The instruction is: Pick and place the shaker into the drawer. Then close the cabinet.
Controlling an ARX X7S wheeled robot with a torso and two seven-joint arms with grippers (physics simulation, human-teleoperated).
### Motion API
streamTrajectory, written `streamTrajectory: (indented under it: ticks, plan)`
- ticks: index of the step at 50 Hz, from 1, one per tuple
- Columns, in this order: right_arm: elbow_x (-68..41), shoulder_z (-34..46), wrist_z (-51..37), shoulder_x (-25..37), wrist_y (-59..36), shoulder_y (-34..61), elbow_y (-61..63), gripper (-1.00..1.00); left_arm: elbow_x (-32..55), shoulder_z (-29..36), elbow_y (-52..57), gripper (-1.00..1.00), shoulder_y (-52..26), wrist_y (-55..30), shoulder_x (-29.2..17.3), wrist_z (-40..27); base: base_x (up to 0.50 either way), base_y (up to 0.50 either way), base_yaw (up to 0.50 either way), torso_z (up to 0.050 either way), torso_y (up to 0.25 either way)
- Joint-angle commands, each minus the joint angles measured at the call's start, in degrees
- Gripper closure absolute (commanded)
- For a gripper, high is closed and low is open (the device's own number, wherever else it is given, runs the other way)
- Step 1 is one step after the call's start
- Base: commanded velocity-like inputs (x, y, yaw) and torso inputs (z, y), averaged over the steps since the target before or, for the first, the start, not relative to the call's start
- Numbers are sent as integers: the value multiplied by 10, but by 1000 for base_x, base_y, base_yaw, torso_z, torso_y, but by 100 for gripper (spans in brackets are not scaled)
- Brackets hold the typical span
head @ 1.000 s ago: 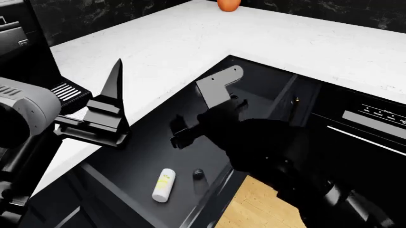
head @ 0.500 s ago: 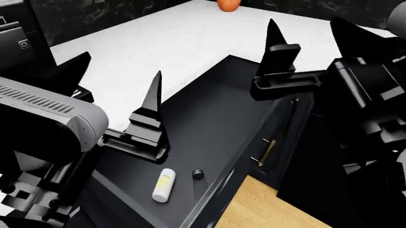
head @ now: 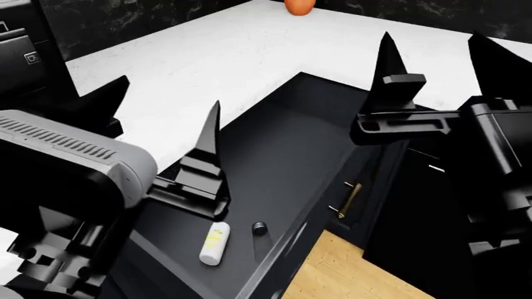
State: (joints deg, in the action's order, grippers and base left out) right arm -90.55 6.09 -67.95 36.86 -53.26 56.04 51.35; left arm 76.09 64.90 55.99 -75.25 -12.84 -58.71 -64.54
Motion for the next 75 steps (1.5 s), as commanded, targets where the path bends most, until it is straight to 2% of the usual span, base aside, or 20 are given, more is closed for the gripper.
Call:
streamTrajectory:
  ticks: [1,62,75]
  plan:
    - [38,-12,-7,0,6,-24,17,-100,-11,5,3,-100,10,-1,5,-3,0,0,-492,0,0]
    - [99,2,-10,-18,21,-47,18,-100,-17,7,9,-100,17,5,-9,-1,-12,-3,-500,0,0]
    - [110,2,3,-30,34,-53,11,-100,-23,9,6,-100,23,9,-9,2,1,-140,0,0,0]
